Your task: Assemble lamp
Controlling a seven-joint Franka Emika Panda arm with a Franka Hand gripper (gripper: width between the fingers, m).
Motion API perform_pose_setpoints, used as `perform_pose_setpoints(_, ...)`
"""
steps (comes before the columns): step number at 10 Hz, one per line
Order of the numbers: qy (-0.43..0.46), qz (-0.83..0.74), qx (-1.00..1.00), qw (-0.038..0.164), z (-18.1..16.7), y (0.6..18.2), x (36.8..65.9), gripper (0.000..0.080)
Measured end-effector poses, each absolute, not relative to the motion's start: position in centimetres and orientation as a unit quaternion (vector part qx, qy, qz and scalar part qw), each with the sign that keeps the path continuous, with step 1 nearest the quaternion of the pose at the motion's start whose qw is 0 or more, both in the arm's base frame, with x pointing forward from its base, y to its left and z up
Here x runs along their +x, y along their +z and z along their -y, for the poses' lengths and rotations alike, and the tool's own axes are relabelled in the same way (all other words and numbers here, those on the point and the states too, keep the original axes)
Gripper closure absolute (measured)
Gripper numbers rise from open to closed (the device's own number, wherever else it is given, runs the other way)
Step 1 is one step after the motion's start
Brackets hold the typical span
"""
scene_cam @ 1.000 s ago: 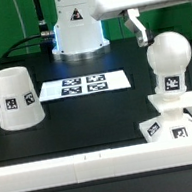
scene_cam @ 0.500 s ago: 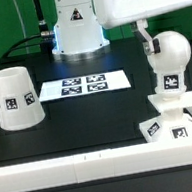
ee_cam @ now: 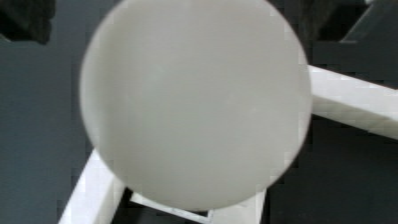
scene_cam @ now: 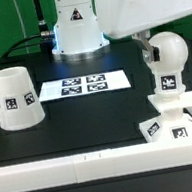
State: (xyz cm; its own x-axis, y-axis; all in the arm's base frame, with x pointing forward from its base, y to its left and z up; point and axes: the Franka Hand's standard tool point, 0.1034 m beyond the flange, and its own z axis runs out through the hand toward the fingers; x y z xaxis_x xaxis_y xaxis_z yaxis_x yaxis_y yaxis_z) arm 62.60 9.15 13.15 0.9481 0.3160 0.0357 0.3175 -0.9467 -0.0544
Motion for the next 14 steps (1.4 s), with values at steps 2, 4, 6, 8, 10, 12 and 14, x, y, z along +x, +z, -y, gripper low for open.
perform_pose_setpoints(2, -0.015, 0.164, -0.986, 0.029, -8.9, 12.4, 62.1, 0.0101)
perform_pose_setpoints(4, -0.011, 0.167, -0.986, 0.029, -8.4, 11.9, 61.4, 0.0101)
perform_pose_setpoints(6, -0.009, 0.166, -0.986, 0.028, -8.2, 11.9, 61.0, 0.0101)
perform_pose_setpoints(8, -0.009, 0.166, -0.986, 0.029, -8.3, 11.9, 60.9, 0.0220)
perform_pose_setpoints(10, -0.009, 0.166, -0.986, 0.029, -8.3, 11.9, 61.0, 0.0223)
perform_pose_setpoints(12, -0.009, 0.158, -0.987, 0.029, -8.3, 11.9, 61.0, 0.0223)
perform_pose_setpoints(14, -0.009, 0.153, -0.988, 0.029, -8.3, 11.9, 61.0, 0.0223)
